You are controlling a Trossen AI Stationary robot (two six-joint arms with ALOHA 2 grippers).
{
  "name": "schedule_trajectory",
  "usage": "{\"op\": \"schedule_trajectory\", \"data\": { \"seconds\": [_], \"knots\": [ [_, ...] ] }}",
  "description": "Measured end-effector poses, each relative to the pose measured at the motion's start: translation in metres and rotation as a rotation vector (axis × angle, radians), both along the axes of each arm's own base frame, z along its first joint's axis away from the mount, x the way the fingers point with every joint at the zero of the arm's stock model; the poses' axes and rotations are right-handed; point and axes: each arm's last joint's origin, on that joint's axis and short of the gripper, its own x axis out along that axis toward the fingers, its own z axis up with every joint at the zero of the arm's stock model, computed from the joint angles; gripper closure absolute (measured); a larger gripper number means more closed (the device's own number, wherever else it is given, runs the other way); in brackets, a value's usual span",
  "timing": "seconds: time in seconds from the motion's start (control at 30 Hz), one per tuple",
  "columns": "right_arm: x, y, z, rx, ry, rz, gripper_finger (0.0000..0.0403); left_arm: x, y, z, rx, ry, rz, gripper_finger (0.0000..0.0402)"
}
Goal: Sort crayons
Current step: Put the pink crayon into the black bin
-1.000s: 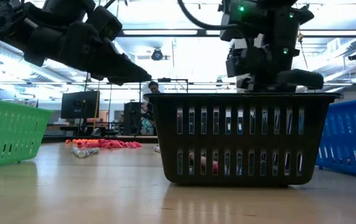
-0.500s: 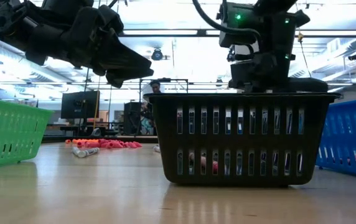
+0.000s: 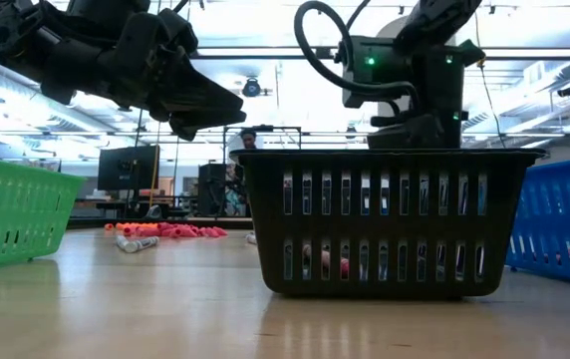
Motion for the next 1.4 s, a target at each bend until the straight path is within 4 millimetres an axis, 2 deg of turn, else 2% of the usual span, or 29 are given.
{"op": "schedule_trajectory", "data": {
  "seconds": [0.4,1.07,1.2,1.4],
  "knots": [
    [0.003,0.001,0.004,-0.022,0.001,0.058,0.0298,0.0,0.0,0.0,0.004,0.001,-0.001,0.0217],
    [-0.002,-0.009,-0.005,0.082,-0.015,0.005,0.0299,0.0,0.0,-0.002,0.005,0.017,-0.002,0.0217],
    [-0.002,-0.009,-0.005,0.09,-0.014,-0.017,0.0316,0.0,0.0,-0.002,0.005,0.018,-0.003,0.0217],
    [-0.002,-0.008,-0.005,0.109,-0.009,-0.019,0.0369,0.0,0.0,-0.002,0.005,0.021,-0.003,0.0217]
  ]
}}
